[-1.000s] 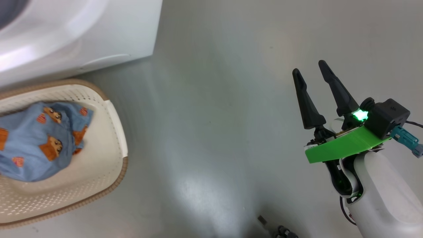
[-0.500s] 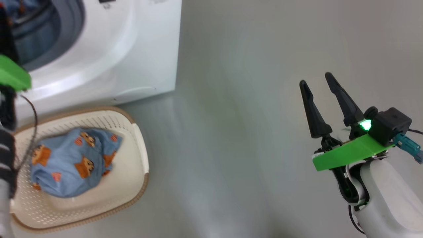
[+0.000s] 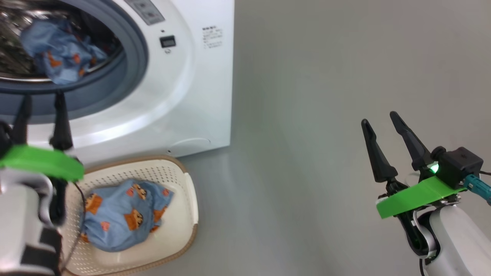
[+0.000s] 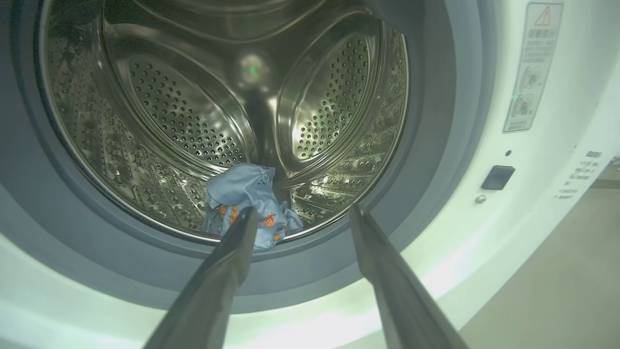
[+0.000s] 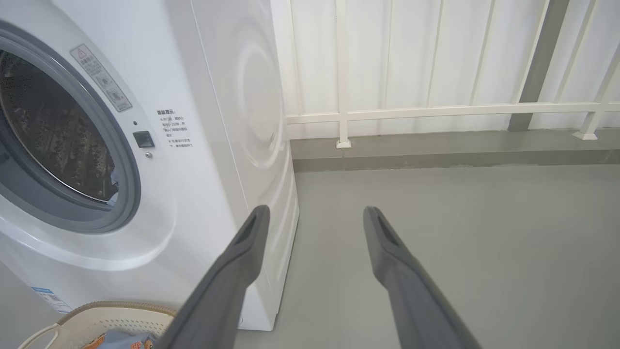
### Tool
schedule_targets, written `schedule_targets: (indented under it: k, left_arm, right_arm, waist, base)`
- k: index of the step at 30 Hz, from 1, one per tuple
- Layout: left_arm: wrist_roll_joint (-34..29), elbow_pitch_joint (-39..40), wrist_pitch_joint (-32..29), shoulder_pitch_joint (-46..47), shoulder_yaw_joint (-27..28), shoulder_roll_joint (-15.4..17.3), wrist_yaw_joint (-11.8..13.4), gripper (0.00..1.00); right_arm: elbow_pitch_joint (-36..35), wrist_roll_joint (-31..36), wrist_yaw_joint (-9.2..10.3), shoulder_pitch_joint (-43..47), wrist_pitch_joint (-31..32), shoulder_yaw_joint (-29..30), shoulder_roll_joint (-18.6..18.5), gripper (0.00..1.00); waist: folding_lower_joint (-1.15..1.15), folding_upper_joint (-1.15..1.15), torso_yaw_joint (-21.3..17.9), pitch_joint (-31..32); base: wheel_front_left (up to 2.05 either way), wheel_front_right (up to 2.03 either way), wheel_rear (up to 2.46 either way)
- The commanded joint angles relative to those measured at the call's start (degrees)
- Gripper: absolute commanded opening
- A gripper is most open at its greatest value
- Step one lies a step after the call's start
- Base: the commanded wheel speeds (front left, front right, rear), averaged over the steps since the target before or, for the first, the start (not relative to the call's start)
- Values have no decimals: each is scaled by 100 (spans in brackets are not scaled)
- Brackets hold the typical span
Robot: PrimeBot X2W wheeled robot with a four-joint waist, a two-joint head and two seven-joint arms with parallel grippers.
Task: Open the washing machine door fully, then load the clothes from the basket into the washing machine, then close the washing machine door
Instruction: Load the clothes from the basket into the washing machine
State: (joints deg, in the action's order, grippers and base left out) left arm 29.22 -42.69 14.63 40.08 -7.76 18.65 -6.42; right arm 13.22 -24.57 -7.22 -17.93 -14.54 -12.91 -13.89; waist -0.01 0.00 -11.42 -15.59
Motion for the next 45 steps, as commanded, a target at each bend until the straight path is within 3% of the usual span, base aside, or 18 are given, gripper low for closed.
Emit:
schedule_targets:
  k: [1, 17, 25, 45]
  left_arm:
    - [3, 306, 35, -219, 222, 187, 69, 100]
    - [-324, 2315, 36, -2411, 559, -348, 453, 100]
    - [-398, 2570, 37, -2777, 620, -548, 476, 100]
    - [-513, 2613, 37, -2827, 643, -638, 478, 100]
  right_arm:
    - [-99, 18, -26, 115, -46, -62, -103, 100]
    - [-61, 14, -26, 408, -46, -54, -258, 100]
    - [-66, 8, -26, 461, -46, -101, -306, 100]
    - [-25, -31, -26, 427, -46, -222, -373, 100]
  waist:
    - [1, 0, 253, 332]
    - [1, 0, 542, 816]
    - [1, 0, 606, 873]
    - [1, 0, 610, 868]
  base:
    - [0, 0, 0]
    - [0, 0, 0]
    - [0, 0, 0]
    - [0, 0, 0]
